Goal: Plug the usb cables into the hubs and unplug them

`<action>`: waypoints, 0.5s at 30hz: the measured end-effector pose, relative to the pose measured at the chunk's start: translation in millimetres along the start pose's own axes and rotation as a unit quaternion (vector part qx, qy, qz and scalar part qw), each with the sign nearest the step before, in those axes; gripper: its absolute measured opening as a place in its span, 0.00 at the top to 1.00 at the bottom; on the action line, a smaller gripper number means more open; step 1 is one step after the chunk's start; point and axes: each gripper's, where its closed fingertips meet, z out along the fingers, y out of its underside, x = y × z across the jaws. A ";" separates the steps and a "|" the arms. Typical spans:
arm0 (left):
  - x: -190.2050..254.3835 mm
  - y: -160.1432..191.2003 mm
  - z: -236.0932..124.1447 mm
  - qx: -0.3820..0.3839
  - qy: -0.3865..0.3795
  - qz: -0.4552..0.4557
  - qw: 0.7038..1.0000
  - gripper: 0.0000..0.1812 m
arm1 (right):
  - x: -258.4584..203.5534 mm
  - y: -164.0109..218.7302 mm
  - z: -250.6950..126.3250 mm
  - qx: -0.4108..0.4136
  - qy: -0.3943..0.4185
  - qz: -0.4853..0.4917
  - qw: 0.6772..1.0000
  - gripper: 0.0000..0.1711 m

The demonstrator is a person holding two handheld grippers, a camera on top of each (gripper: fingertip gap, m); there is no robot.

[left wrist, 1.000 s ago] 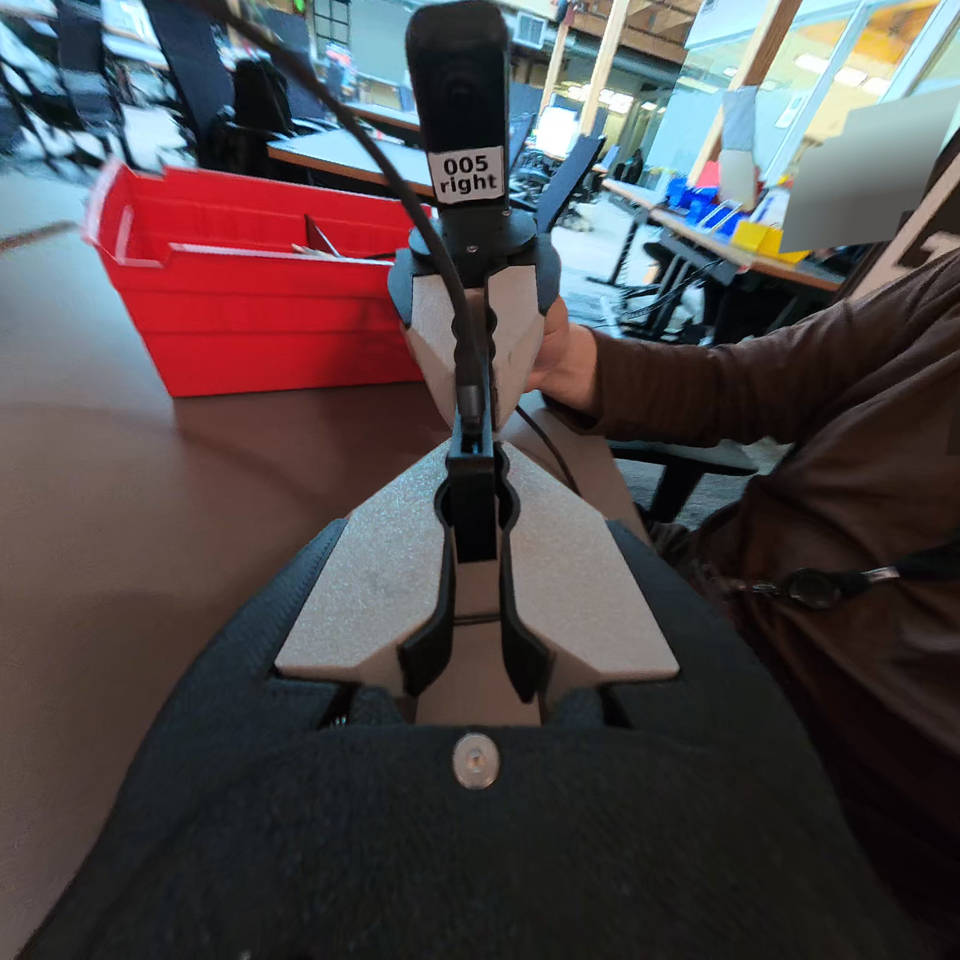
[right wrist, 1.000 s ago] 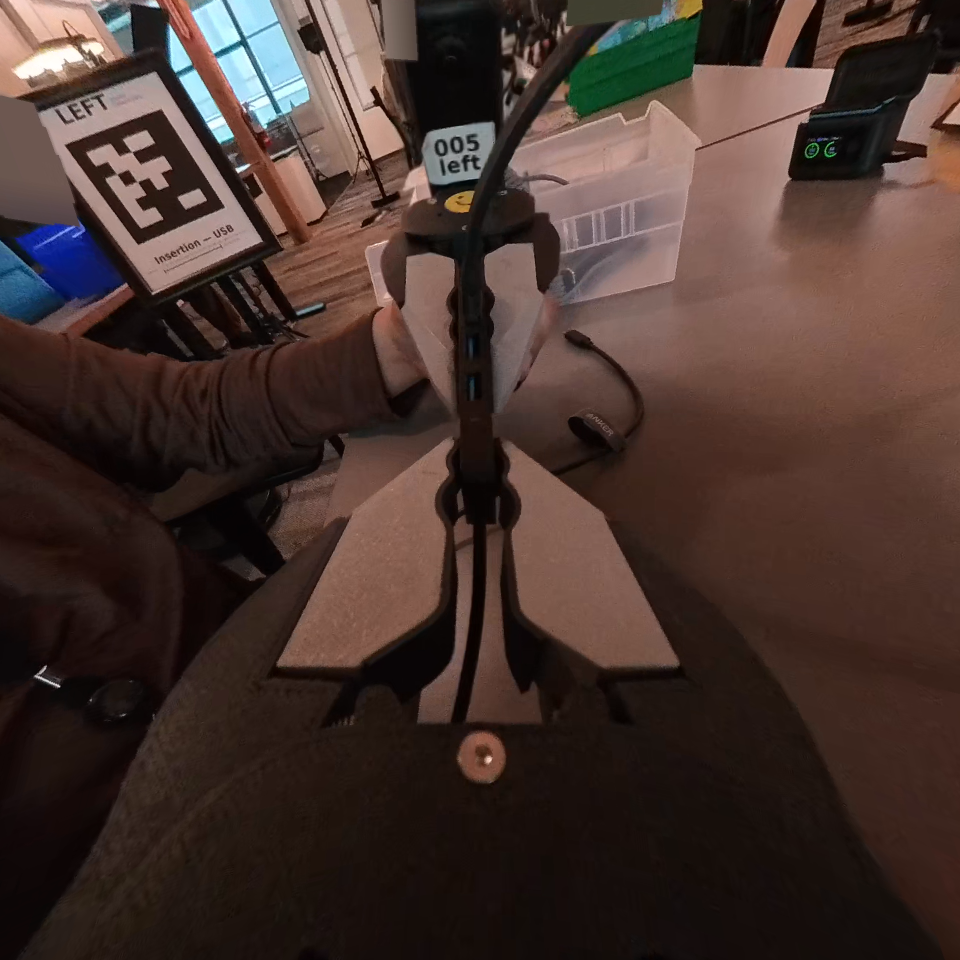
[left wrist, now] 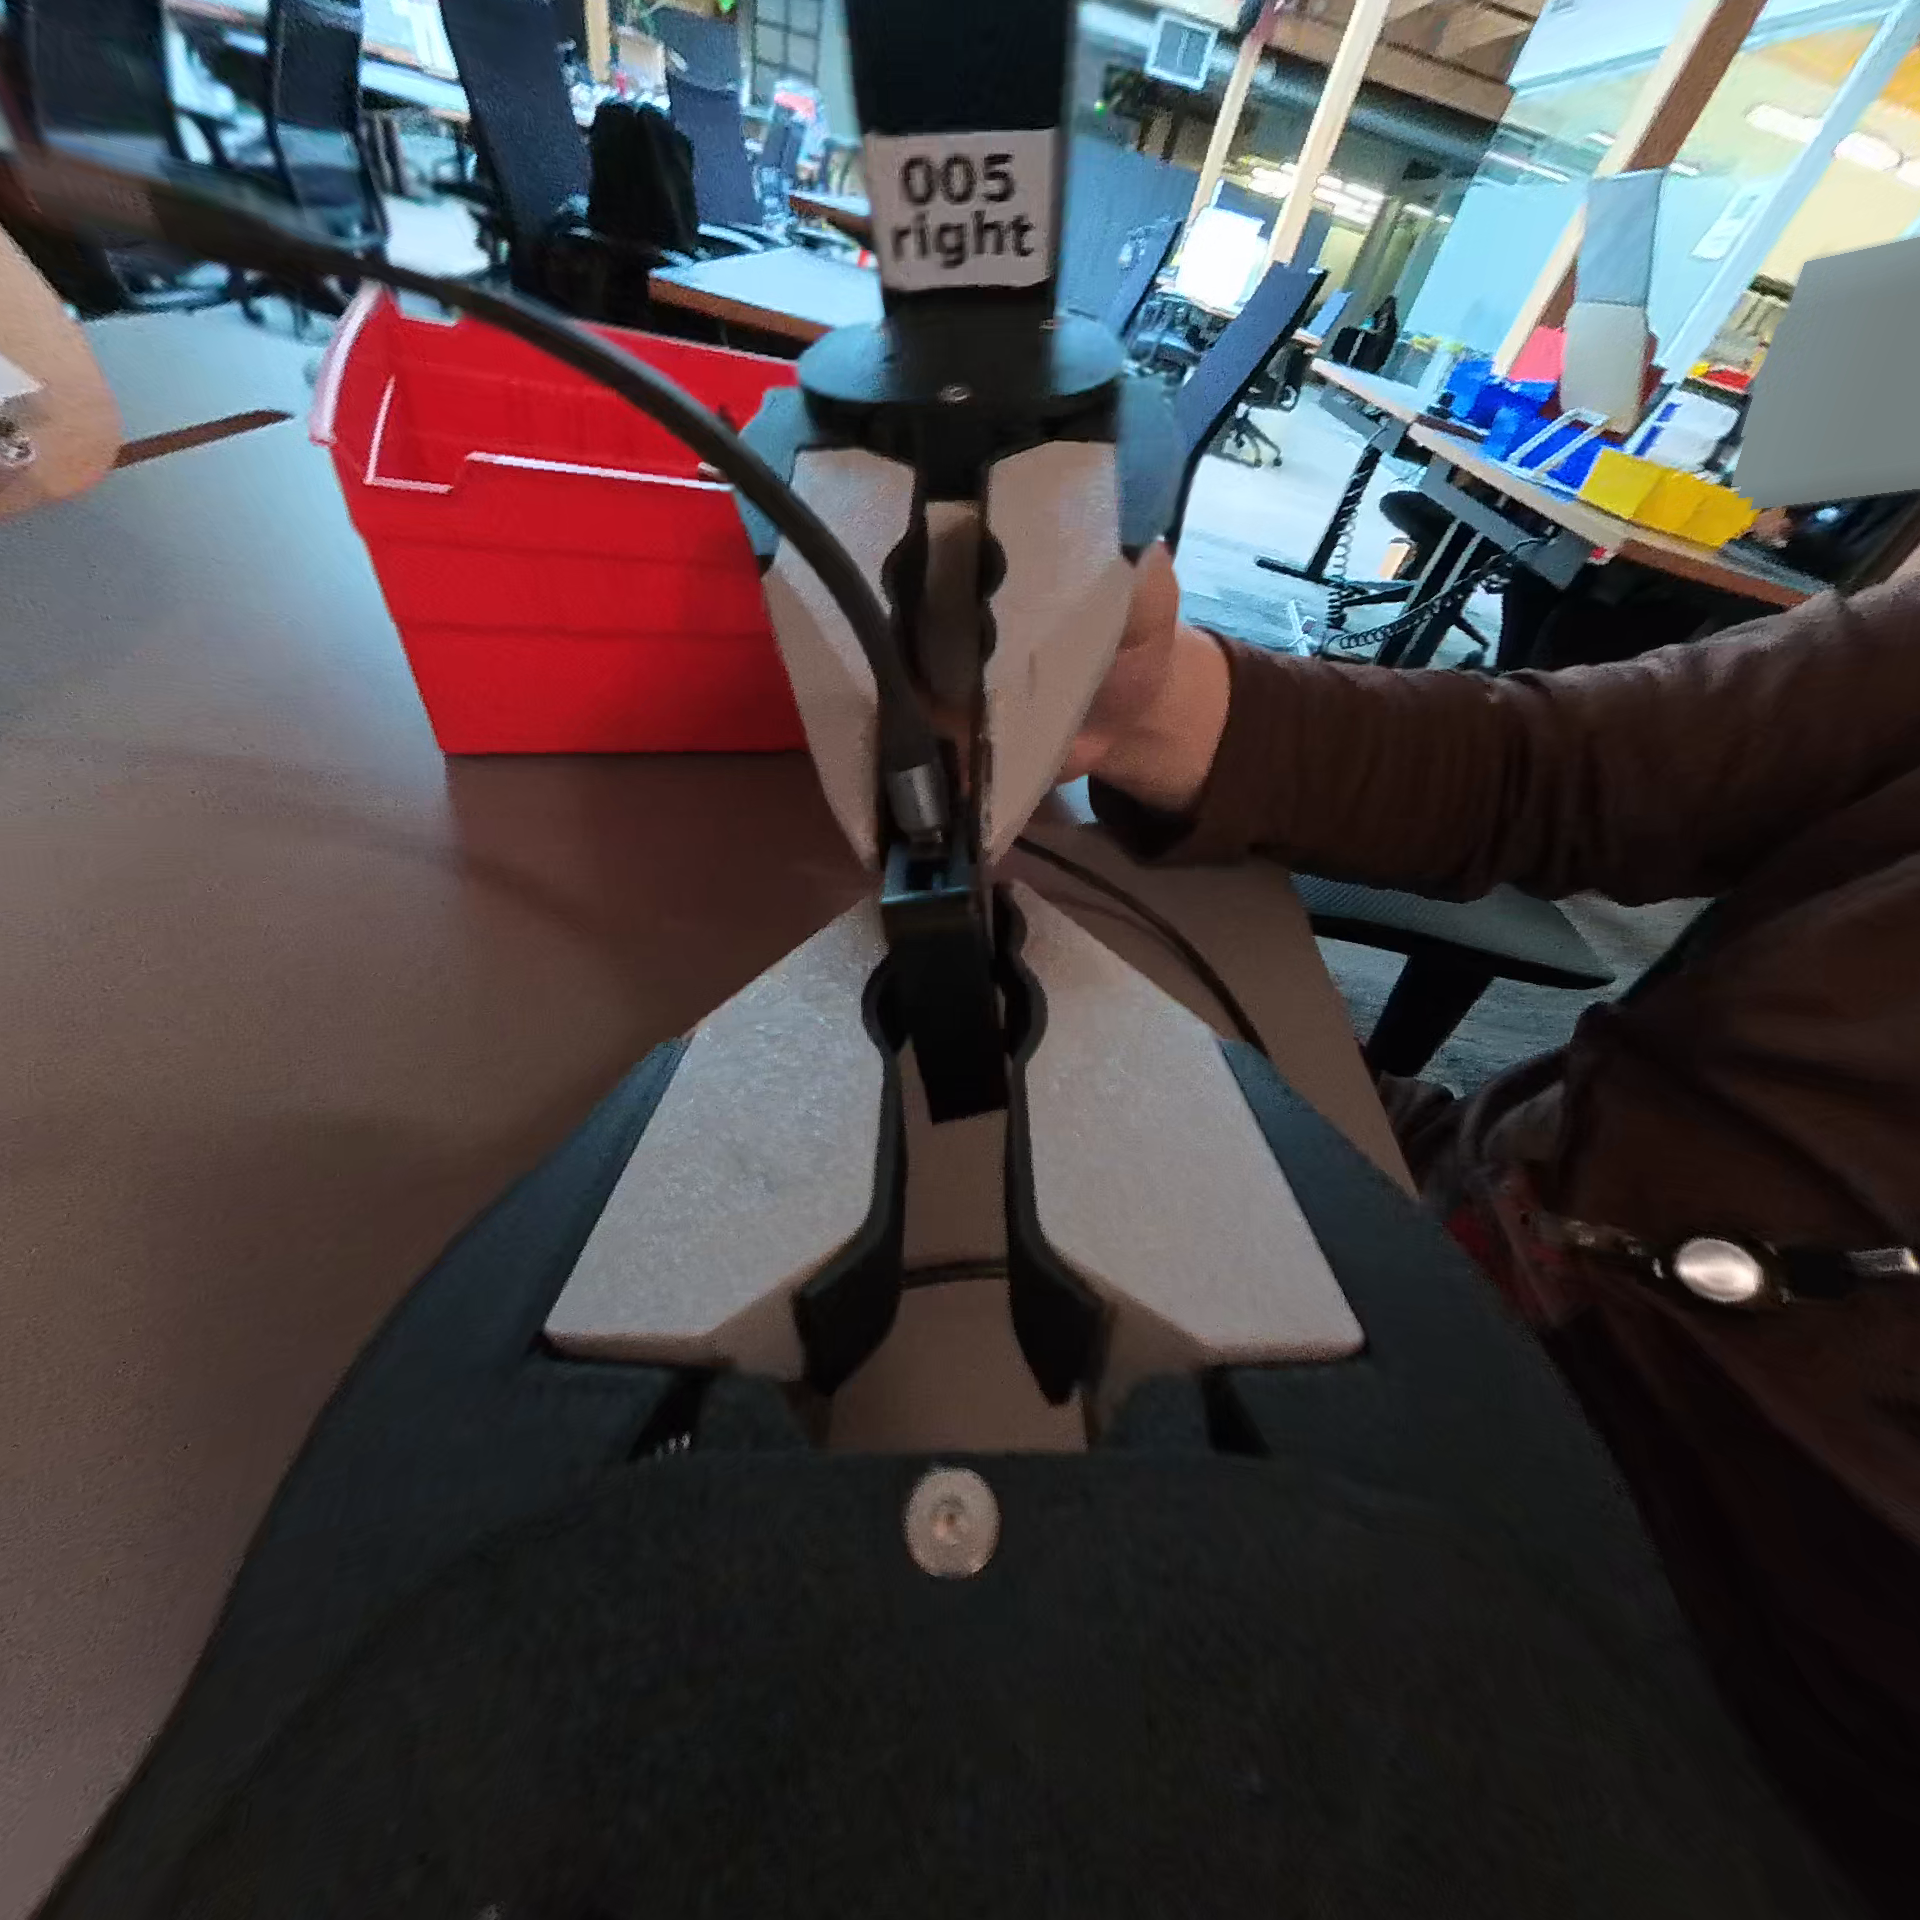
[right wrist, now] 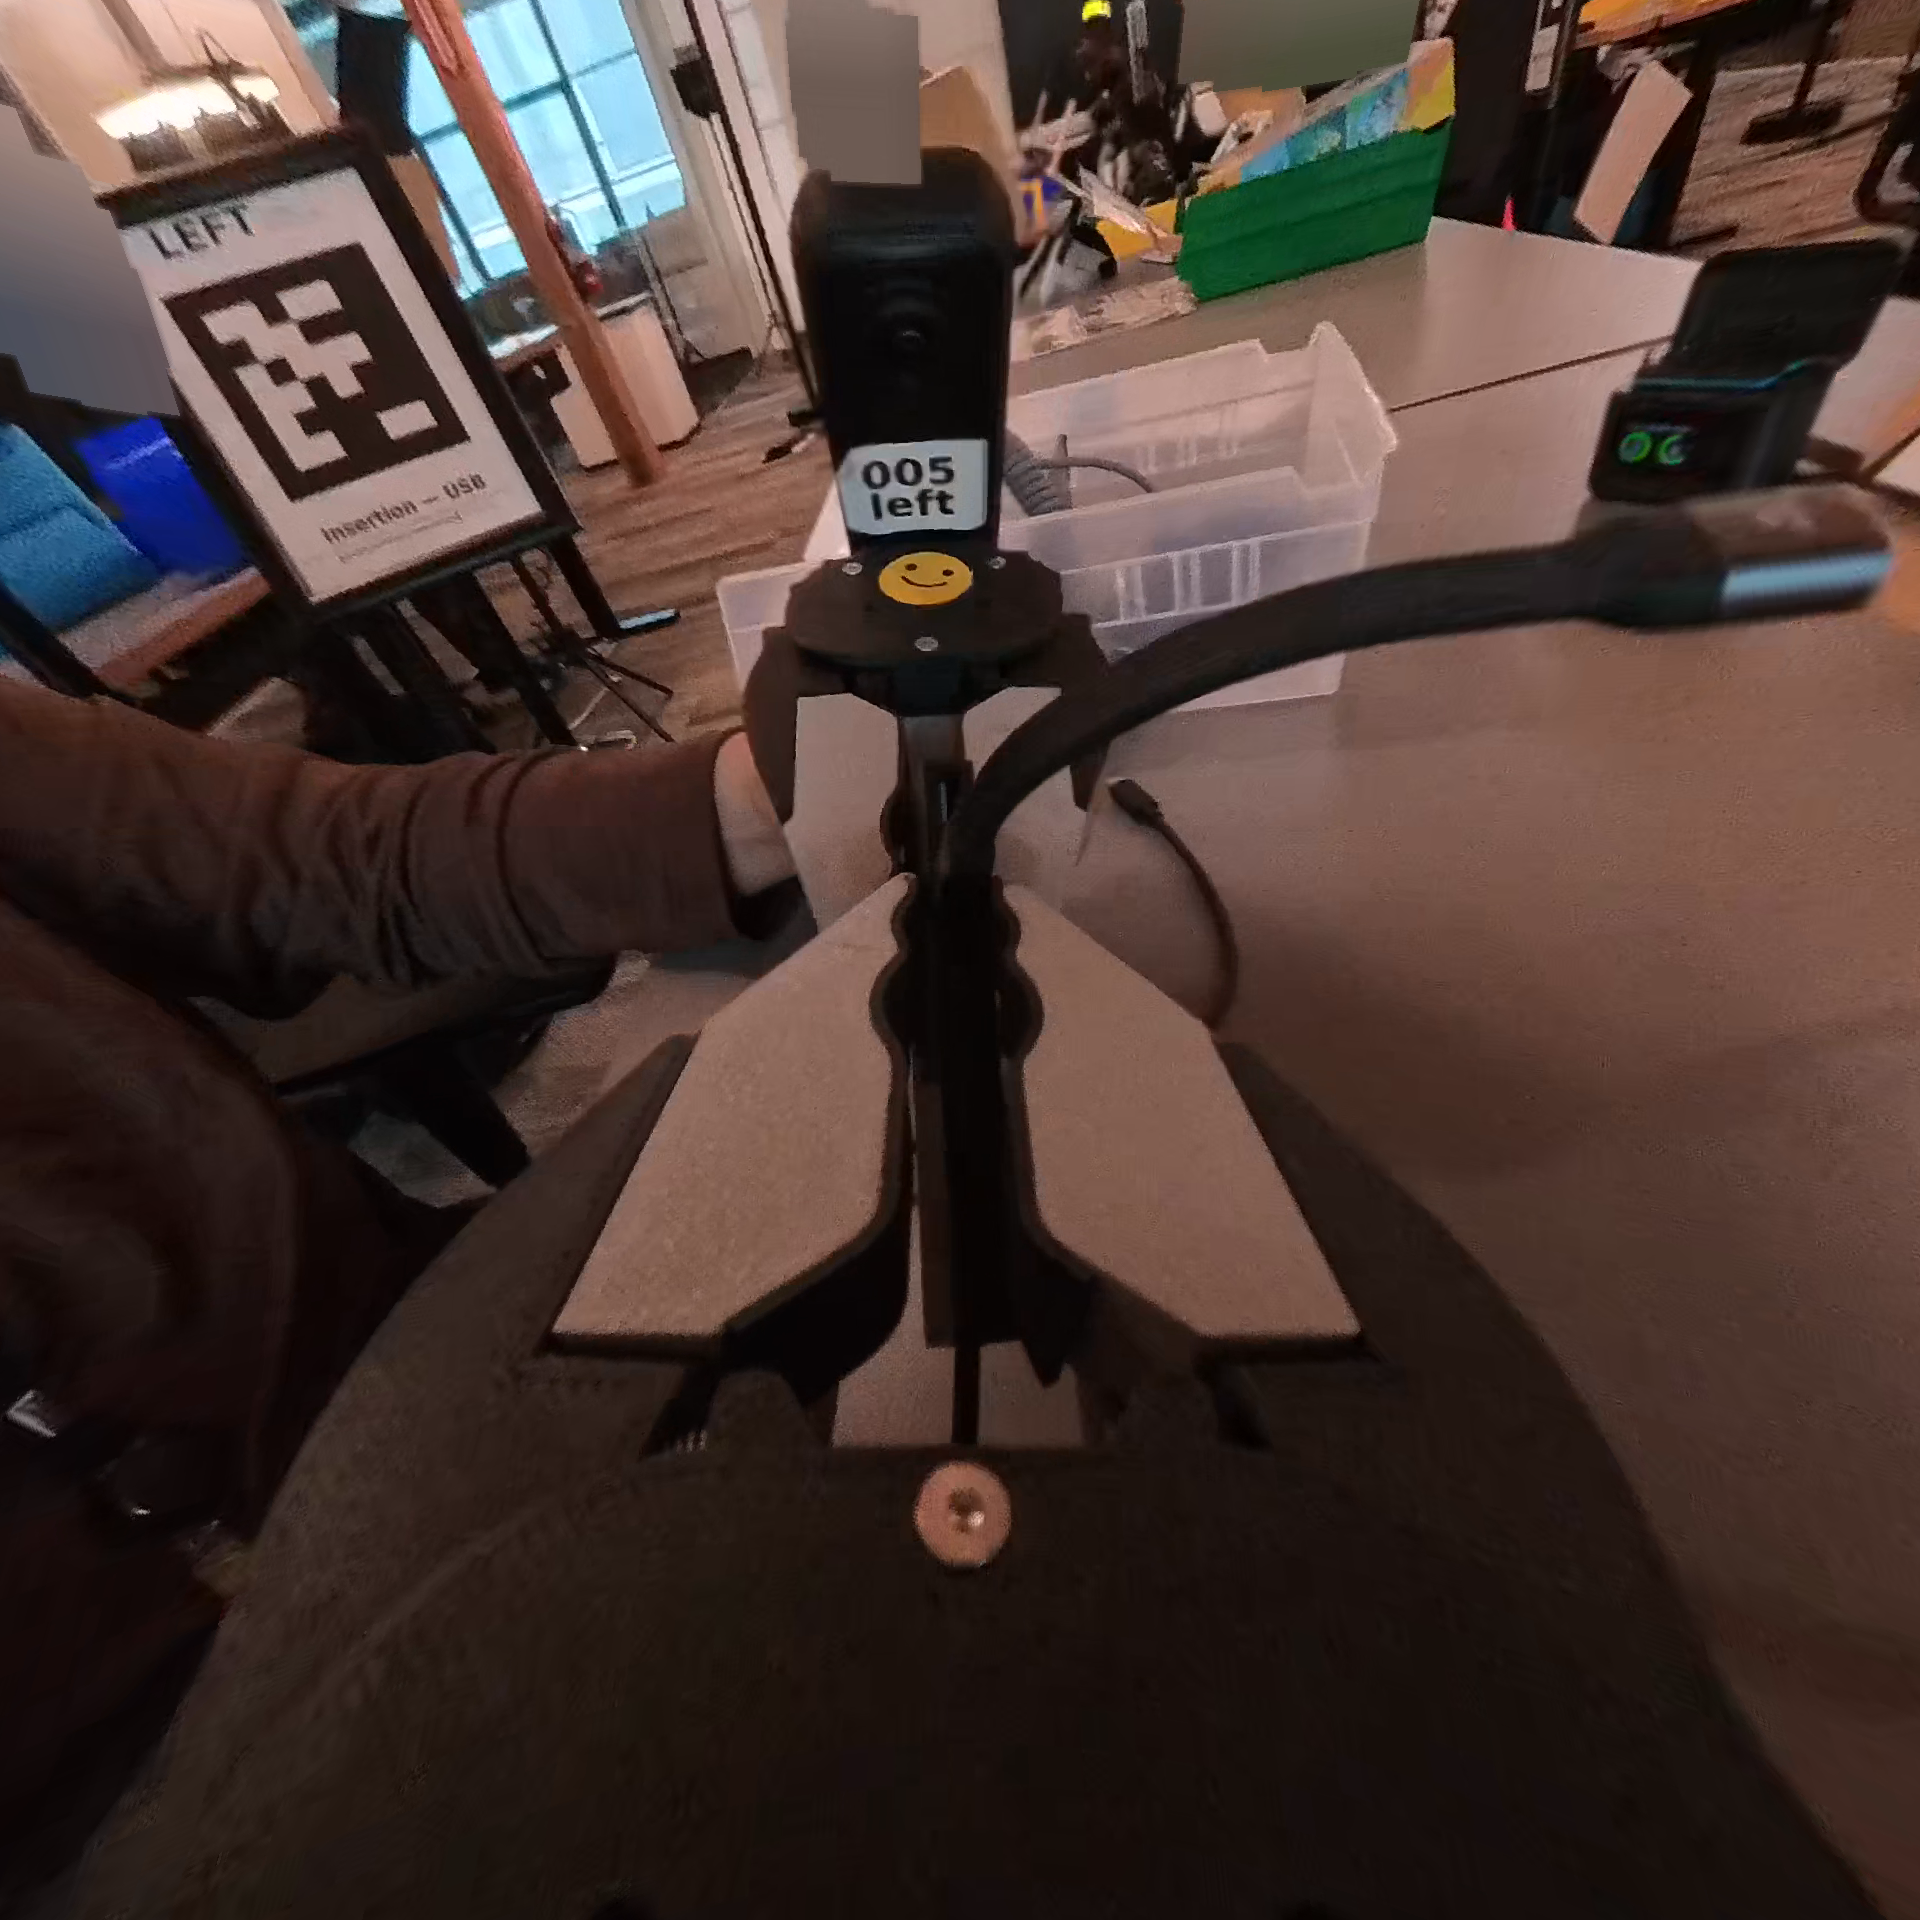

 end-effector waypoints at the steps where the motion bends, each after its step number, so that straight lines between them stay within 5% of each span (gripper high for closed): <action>1: 3.1 0.2 0.7 0.000 0.004 0.011 1.000 0.93 | -1.5 0.7 -0.7 0.004 -0.006 0.004 1.000 0.95; 15: -4.3 -4.1 4.7 0.030 -0.026 -0.009 0.999 0.95 | 1.4 -2.7 1.5 0.028 0.034 -0.016 0.999 0.96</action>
